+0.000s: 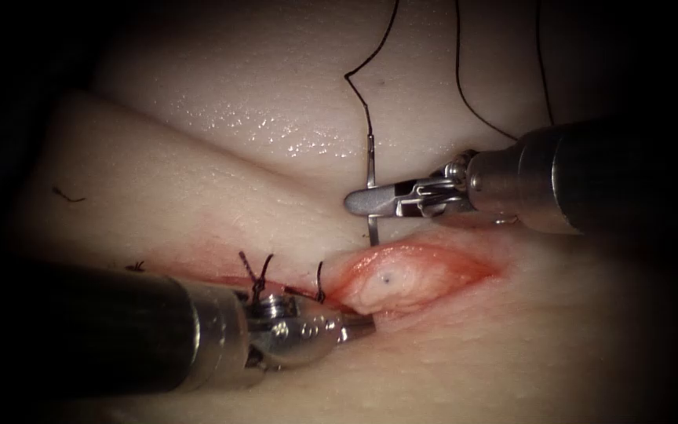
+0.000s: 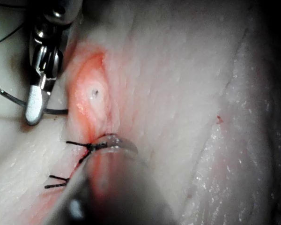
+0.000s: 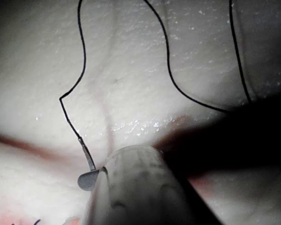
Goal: Wound Closure
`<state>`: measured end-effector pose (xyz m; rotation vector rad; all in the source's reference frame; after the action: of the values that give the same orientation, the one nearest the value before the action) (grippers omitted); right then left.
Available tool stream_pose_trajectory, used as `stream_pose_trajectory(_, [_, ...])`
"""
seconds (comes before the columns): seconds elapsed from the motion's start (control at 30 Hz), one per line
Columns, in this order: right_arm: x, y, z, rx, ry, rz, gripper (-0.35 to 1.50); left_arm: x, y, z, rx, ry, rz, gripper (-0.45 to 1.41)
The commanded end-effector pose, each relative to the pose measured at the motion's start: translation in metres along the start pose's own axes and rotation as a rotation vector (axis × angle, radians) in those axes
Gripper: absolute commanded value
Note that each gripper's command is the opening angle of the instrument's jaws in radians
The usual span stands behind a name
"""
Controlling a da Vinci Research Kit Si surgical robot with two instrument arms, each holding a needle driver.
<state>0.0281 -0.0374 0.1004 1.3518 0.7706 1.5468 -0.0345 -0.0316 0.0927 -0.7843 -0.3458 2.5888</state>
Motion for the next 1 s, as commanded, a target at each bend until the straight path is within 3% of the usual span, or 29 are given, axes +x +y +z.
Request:
stream_pose_trajectory(0.03, [-0.0003,0.0003,0.001,-0.003,-0.007,-0.001,-0.35,-0.0001,0.0004,0.0008,-0.002,0.0,0.0,-0.22])
stream_pose_trajectory(0.27, [-0.0016,-0.0001,0.0006,-0.018,-0.02,-0.001,-0.35,-0.0001,0.0004,0.0008,-0.003,0.0,0.0,-0.22])
stream_pose_trajectory(0.67, [-0.0082,-0.0038,-0.002,-0.039,-0.029,0.021,-0.35,0.0001,0.0001,0.0001,0.0,-0.003,-0.003,-0.22])
stream_pose_trajectory(0.77, [-0.008,-0.0045,-0.0024,-0.022,-0.017,-0.046,-0.35,0.0004,0.0002,-0.0004,-0.005,-0.004,0.005,-0.22])
stream_pose_trajectory(0.8, [-0.0075,-0.0047,-0.0024,-0.009,0.001,-0.094,-0.15,0.0006,0.0003,-0.0007,-0.008,-0.006,0.01,-0.2])
stream_pose_trajectory(0.87, [-0.0065,-0.0049,-0.0025,-0.014,0.062,-0.2,0.81,0.0009,0.0007,-0.0014,-0.007,0.006,0.038,-0.2])
stream_pose_trajectory(0.9, [-0.0055,-0.0051,-0.0024,-0.001,0.095,-0.249,1.18,0.0011,0.0009,-0.0018,-0.004,0.017,0.046,-0.18])
stream_pose_trajectory(1.0, [-0.0024,-0.005,-0.0025,0.044,0.184,-0.343,1.47,0.0022,0.0021,-0.0034,0.01,0.056,0.095,-0.16])
